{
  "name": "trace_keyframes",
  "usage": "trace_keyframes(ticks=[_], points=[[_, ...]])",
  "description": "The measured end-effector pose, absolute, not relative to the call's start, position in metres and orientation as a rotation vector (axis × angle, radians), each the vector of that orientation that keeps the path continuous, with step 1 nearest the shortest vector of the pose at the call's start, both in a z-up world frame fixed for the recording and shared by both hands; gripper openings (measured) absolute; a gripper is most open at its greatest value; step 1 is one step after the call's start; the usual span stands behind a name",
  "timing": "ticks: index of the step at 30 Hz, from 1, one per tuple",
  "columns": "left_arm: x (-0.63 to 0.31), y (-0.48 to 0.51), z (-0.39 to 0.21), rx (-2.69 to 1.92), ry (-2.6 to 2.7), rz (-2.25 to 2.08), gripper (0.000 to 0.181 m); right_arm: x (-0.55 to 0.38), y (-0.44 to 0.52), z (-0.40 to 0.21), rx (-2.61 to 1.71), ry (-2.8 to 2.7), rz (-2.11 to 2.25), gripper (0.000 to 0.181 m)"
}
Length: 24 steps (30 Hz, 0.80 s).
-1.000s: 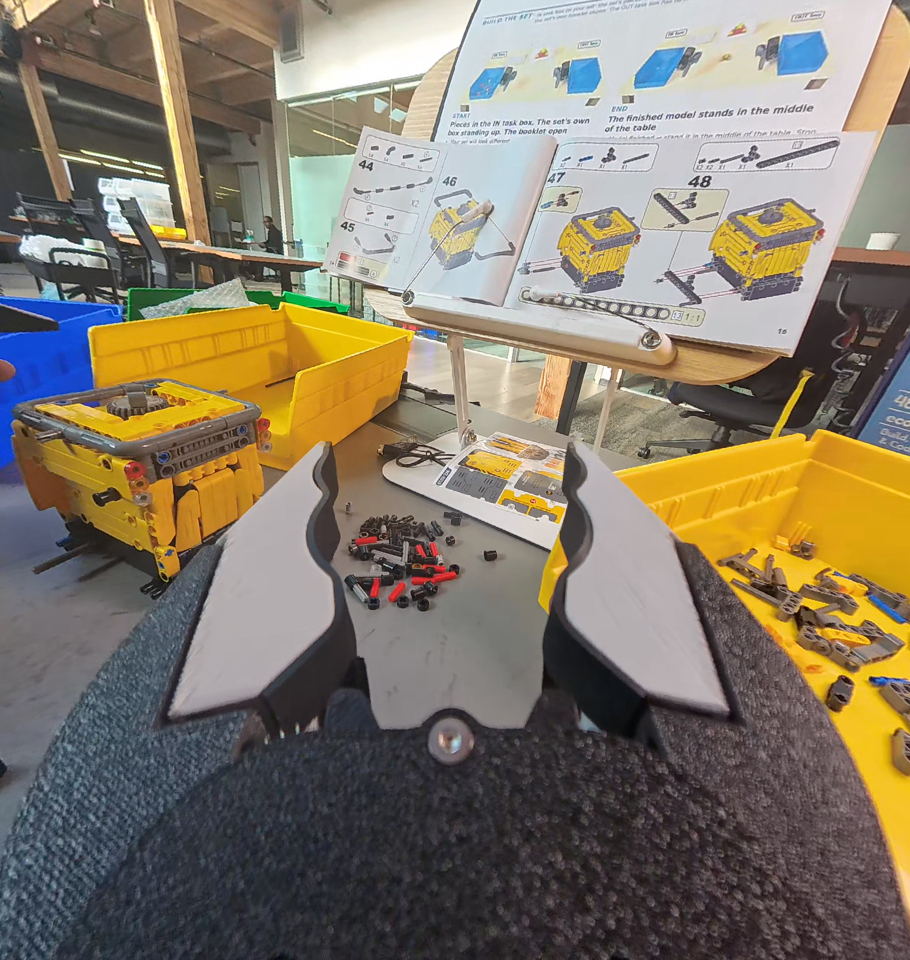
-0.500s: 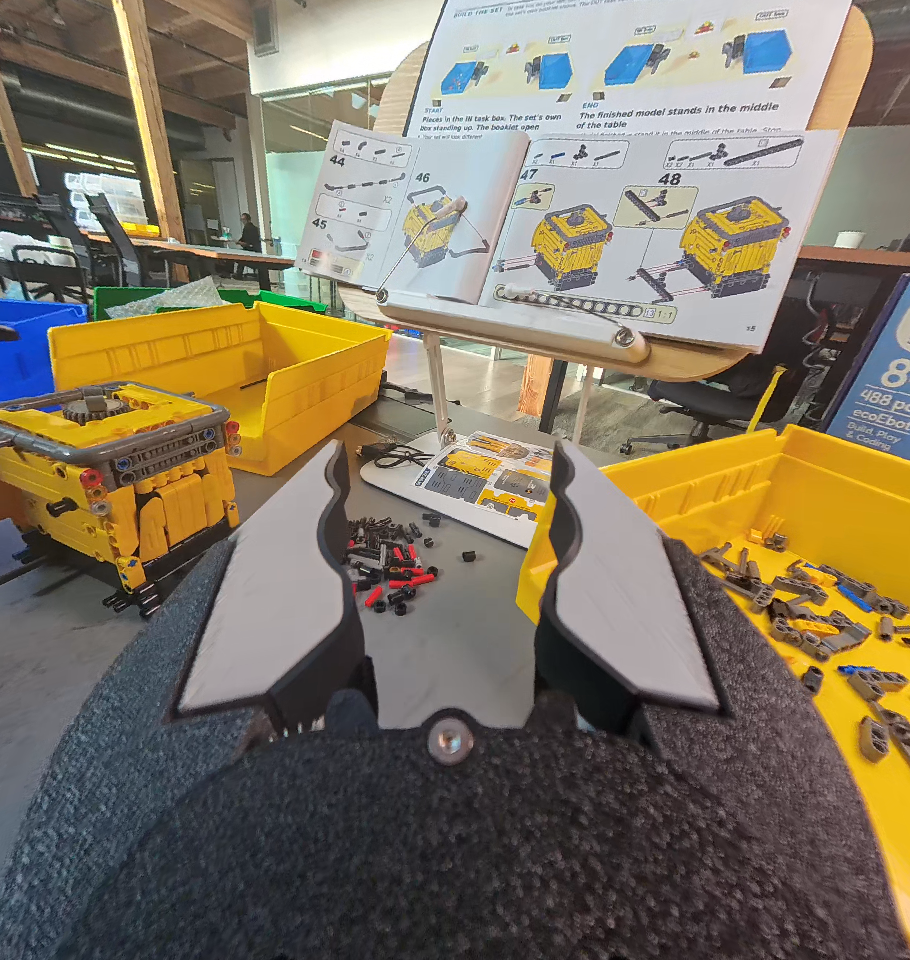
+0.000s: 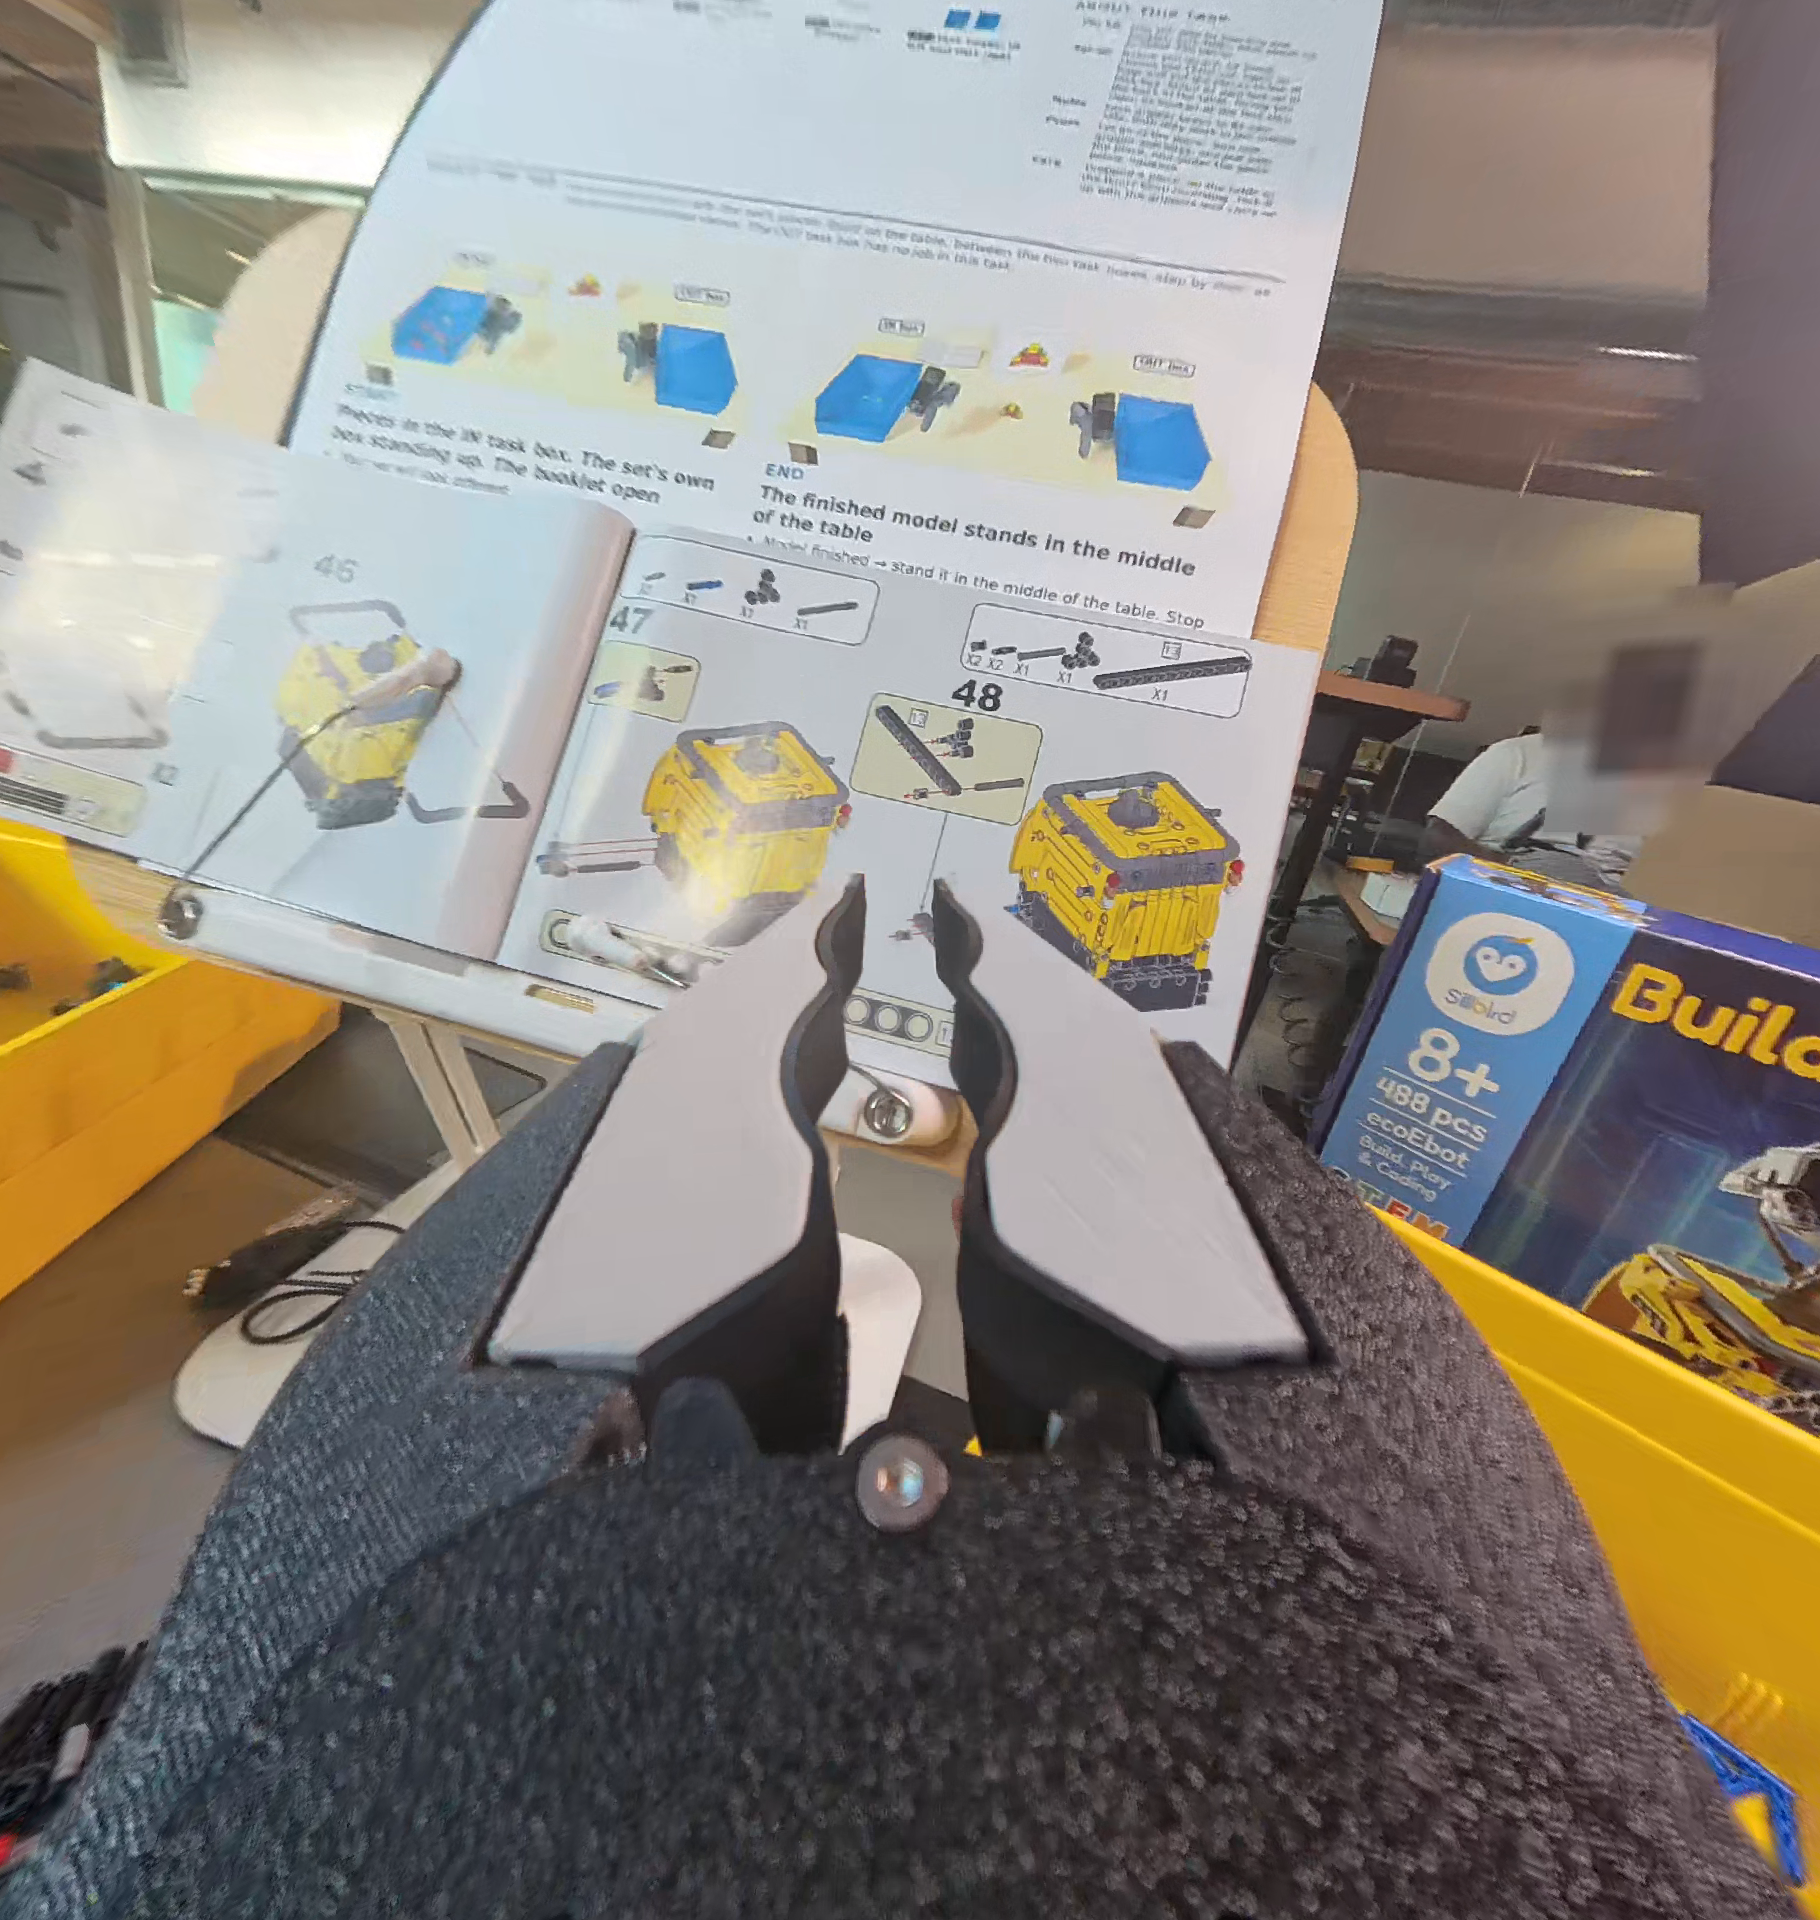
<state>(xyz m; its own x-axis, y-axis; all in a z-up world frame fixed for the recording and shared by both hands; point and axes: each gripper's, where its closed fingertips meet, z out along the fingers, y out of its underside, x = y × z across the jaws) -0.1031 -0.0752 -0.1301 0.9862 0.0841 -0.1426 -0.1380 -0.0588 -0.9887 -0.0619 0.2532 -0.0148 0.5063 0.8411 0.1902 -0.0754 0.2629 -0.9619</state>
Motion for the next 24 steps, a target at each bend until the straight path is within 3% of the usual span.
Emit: trace_keyframes(ticks=[5,24], points=[[-0.097,-0.075,-0.124,-1.569,0.075,0.141,0.066,-0.078,0.281,-0.037,-1.224,-0.887,0.666,0.000],[-0.098,-0.073,-0.129,-1.590,0.077,0.120,0.064,-0.077,0.290,-0.046,-1.209,-0.940,0.650,0.000]])
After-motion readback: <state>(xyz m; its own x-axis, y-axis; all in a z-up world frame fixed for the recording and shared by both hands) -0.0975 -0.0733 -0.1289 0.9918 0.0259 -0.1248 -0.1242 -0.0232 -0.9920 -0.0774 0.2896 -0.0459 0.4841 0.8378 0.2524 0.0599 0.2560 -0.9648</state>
